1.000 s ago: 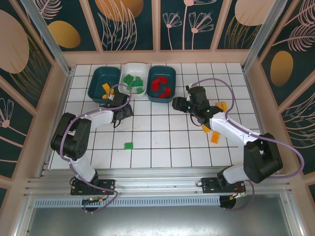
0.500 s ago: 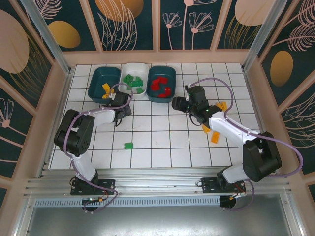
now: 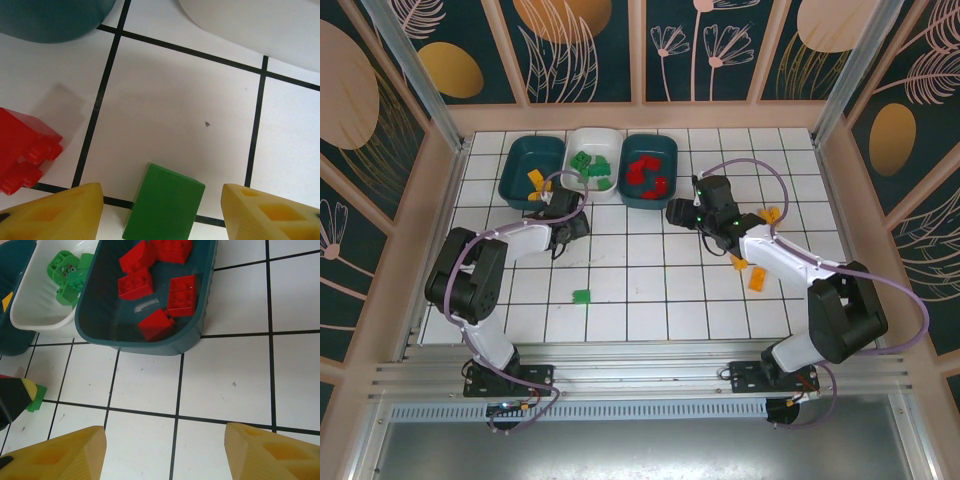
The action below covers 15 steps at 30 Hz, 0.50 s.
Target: Sort the legos into containers by color
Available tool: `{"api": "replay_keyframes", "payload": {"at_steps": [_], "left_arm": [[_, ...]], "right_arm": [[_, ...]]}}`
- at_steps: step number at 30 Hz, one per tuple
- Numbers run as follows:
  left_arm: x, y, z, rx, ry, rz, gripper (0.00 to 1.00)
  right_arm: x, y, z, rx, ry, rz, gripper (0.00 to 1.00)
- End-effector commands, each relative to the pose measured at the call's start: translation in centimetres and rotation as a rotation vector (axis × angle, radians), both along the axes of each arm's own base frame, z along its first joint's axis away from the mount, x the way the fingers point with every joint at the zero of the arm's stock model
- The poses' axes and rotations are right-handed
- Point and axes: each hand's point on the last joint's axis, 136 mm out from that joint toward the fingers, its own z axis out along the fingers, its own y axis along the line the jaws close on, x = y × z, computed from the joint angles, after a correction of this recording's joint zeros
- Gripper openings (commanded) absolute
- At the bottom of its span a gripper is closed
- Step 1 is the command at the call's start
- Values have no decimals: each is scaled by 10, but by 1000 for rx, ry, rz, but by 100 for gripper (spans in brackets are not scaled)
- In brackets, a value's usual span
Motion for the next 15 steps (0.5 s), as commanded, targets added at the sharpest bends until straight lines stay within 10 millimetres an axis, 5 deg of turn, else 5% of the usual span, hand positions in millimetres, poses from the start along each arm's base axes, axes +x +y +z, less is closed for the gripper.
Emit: {"api": "replay_keyframes", "payload": {"at_steps": [1, 15], "left_arm": [[-3, 2, -16, 30, 47, -21, 62], [2, -15, -28, -17, 38, -108, 50]], "right_arm": [[4, 5, 9, 11, -17, -2, 64], [6, 6, 7, 12, -15, -9, 64]]}}
